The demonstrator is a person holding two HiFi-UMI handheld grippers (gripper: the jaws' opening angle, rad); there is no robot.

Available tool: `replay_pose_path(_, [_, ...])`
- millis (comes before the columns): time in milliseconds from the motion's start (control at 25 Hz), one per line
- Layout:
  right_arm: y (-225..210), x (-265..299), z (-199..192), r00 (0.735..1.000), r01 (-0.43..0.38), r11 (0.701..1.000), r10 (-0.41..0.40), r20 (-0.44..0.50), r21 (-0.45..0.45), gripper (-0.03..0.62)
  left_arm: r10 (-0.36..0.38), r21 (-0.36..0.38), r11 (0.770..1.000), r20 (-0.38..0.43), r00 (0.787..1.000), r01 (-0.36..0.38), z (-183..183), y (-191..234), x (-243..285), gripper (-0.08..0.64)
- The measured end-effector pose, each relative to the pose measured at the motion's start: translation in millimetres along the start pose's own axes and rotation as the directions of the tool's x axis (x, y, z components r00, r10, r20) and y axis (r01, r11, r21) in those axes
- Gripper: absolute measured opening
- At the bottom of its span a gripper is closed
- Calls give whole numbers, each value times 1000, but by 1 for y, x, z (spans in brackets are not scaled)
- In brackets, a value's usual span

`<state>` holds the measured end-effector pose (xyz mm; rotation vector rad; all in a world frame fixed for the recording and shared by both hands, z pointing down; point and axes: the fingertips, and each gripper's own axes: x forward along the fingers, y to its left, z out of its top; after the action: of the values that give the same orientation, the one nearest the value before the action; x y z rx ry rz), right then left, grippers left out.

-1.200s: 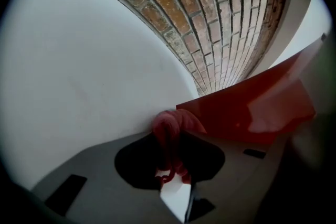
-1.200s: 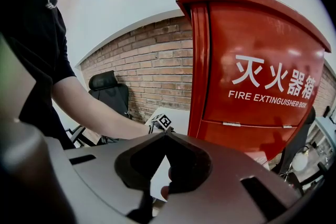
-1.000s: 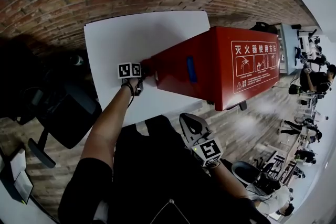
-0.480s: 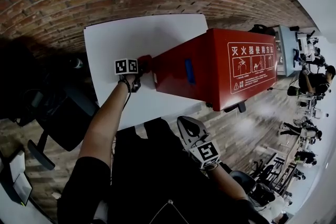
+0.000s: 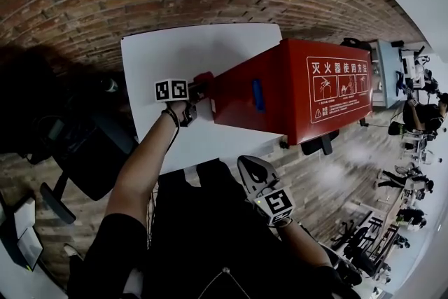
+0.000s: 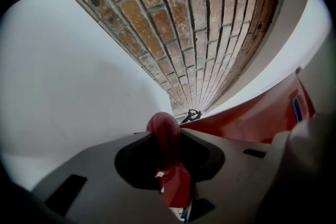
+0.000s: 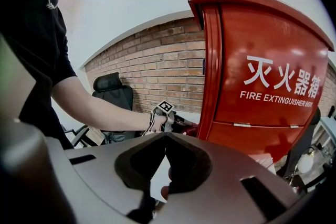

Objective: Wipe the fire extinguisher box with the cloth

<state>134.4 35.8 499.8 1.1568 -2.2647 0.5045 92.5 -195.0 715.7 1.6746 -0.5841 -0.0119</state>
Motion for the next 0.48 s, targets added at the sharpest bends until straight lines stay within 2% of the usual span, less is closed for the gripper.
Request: replay_pose_path(480, [9,-1,4,1000,-7,1000,7,14,-8,18,-62,-24,998,35,997,63,5,-36,-16,107])
